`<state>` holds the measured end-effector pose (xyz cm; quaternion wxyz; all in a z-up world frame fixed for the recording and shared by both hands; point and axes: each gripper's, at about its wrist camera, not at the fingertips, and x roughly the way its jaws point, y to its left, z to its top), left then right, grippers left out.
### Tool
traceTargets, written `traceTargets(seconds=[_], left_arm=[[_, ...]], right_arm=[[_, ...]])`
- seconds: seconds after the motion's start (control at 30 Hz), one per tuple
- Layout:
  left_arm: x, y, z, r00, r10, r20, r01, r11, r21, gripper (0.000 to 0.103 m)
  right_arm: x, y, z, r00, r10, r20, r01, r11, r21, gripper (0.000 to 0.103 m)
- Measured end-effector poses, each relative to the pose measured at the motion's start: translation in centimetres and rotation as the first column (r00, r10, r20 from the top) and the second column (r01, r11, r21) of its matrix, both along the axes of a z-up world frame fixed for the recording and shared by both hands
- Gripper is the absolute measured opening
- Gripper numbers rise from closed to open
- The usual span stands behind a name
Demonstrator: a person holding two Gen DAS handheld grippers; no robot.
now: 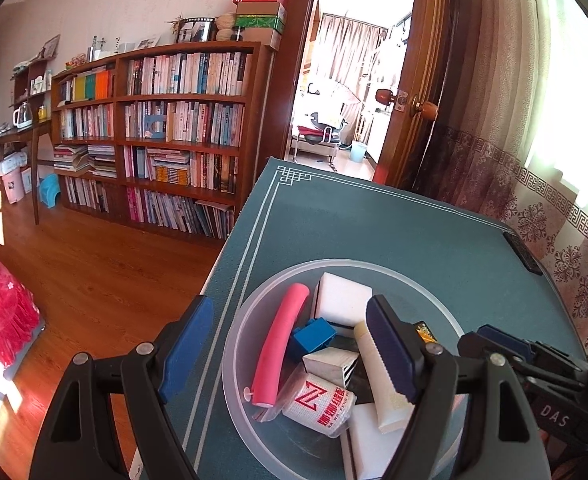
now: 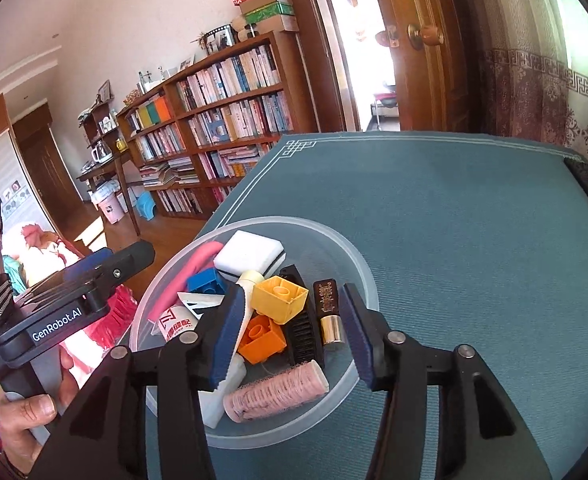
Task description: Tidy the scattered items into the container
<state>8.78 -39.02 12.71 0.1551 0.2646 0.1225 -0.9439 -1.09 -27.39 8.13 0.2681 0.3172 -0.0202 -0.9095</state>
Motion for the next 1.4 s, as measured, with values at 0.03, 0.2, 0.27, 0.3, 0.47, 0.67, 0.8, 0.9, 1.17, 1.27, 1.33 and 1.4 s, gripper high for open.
traceTargets(seconds=[0.03,0.2,0.27,0.3,0.47,0.67,0.8,0.9,1.17,1.27,1.33,1.4], left_arm=[[0.3,0.3,0.1,1.000,0.006,-0.002,-0.006,1.000,-0.014,0.083],[1.7,1.7,0.5,0.999,0.042,-0.014,-0.043,0.996,-0.081,0.083],[2.3,2.2,0.7,0.998,0.052,-0.020,-0.054,0.994,-0.098,0.083],[2.6,2.4,0.7,0.998,0.060,-0.020,-0.062,0.992,-0.107,0.083],[4.2,3.4,0.9,0.994,0.096,-0.047,-0.102,0.985,-0.140,0.103],[5.8,4.5,1.4,0.995,0.086,-0.060,-0.094,0.985,-0.143,0.103],[6.6,5.0,1.3,0.997,0.064,-0.049,-0.069,0.992,-0.104,0.103],[7.2,5.4,1.2,0.996,0.073,-0.044,-0.076,0.993,-0.089,0.103],[8.9,6.3,1.3,0.992,0.110,-0.056,-0.117,0.982,-0.146,0.103],[9.1,6.2,1.0,0.992,0.119,-0.045,-0.124,0.980,-0.158,0.103],[9.2,6.0,0.7,0.992,0.117,-0.037,-0.121,0.981,-0.153,0.103],[9.2,5.9,0.4,0.993,0.116,-0.026,-0.119,0.981,-0.154,0.103]], right_arm=[[0.7,0.0,0.4,0.999,-0.003,-0.035,0.004,1.000,0.018,0.059],[3.3,-0.4,1.9,0.983,-0.006,-0.184,0.027,0.993,0.112,0.085],[4.3,-0.6,2.1,0.976,-0.004,-0.220,0.035,0.989,0.141,0.086],[4.7,-0.7,2.2,0.973,-0.005,-0.233,0.042,0.987,0.156,0.086],[6.3,-0.5,2.1,0.960,-0.049,-0.276,0.110,0.972,0.210,0.086],[8.3,1.2,3.2,0.946,-0.104,-0.308,0.159,0.974,0.159,0.086],[9.7,1.7,4.2,0.930,-0.110,-0.352,0.172,0.974,0.150,0.086],[10.4,2.0,4.6,0.924,-0.099,-0.369,0.166,0.974,0.153,0.086],[11.6,2.0,4.3,0.930,-0.065,-0.362,0.127,0.980,0.150,0.099],[11.3,2.0,4.2,0.939,-0.061,-0.338,0.114,0.984,0.139,0.099],[11.3,2.0,4.1,0.942,-0.059,-0.330,0.110,0.985,0.137,0.099],[11.3,1.7,3.9,0.942,-0.057,-0.330,0.111,0.983,0.147,0.099]])
